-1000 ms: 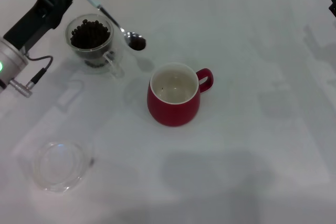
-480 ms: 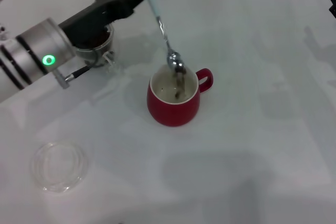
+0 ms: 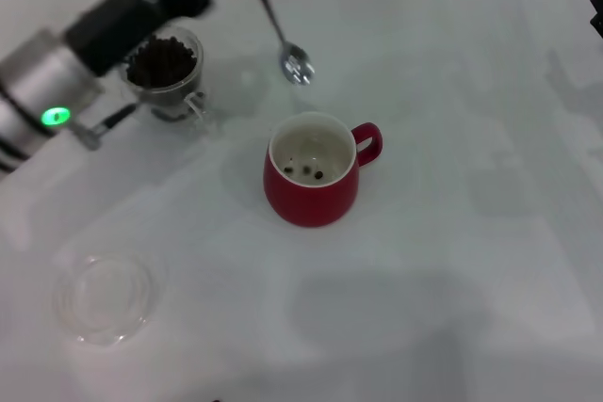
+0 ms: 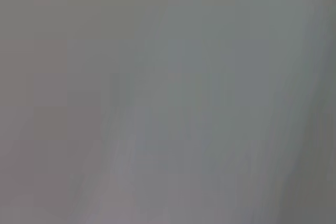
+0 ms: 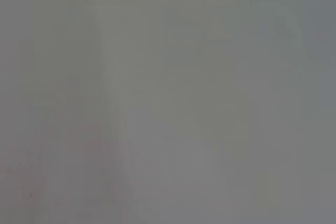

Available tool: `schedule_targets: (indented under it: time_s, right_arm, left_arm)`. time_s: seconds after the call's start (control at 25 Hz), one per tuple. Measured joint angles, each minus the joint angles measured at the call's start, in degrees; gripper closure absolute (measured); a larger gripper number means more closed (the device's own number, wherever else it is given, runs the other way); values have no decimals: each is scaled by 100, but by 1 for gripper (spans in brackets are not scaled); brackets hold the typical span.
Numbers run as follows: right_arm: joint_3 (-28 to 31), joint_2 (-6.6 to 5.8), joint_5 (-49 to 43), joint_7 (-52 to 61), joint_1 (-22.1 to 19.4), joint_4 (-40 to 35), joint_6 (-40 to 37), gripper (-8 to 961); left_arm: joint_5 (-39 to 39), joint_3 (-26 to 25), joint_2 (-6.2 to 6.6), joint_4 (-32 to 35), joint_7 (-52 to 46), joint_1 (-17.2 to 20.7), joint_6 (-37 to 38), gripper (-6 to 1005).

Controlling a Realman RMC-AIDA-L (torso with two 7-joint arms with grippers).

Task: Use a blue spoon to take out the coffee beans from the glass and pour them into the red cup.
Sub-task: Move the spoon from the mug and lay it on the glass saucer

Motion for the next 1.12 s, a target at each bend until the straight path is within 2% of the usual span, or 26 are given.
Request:
schedule_targets:
  time_s: [0.12,0.16,0.32,0.36,0.4,0.44,0.48,0.52,0.68,0.8,0.92,1.12]
  right_arm:
    - [20,0,-2,1,15,-4,3,91]
    - [26,-1,-3,2,29,-5,9,91]
    - [34,-3,-2,-11,56,-20,17,92]
    - [37,-5,0,-13,58,-26,13,92]
    - [43,-7,0,-16,63,-29,11,92]
    - [62,-9,1,-18,66,-31,9,92]
    - [90,-10,2,-20,69,-32,6,92]
    - [131,-10,2,-25,72,-30,2,92]
    - [260,-15,4,-32,71,6,-6,93]
    - [326,-19,5,-39,75,19,-7,92]
    - [335,-19,3,-44,154,20,-8,92]
    - [338,-19,-1,-52,207,19,-9,93]
  left_arm:
    - [-572,-4,55,-43,-384,400,482,864]
    - [-755,-4,71,-141,-778,604,679,864]
    - [-926,-3,89,-665,-2066,1153,1098,864]
    - [-926,-3,89,-665,-2066,1153,1098,864]
    - [-846,9,139,-1076,-3078,1523,1181,864]
    - [-846,9,139,-1076,-3078,1523,1181,864]
    - [-749,13,185,-1303,-3520,1699,1195,864]
    - [-612,15,298,-1507,-3853,1932,1207,864]
    - [-351,14,612,-1583,-4134,2341,1230,864]
    - [-227,13,643,-1612,-4173,2435,1181,864]
    - [-15,14,608,-1620,-4147,2430,1037,864]
    - [768,14,555,-1640,-4109,2256,606,864]
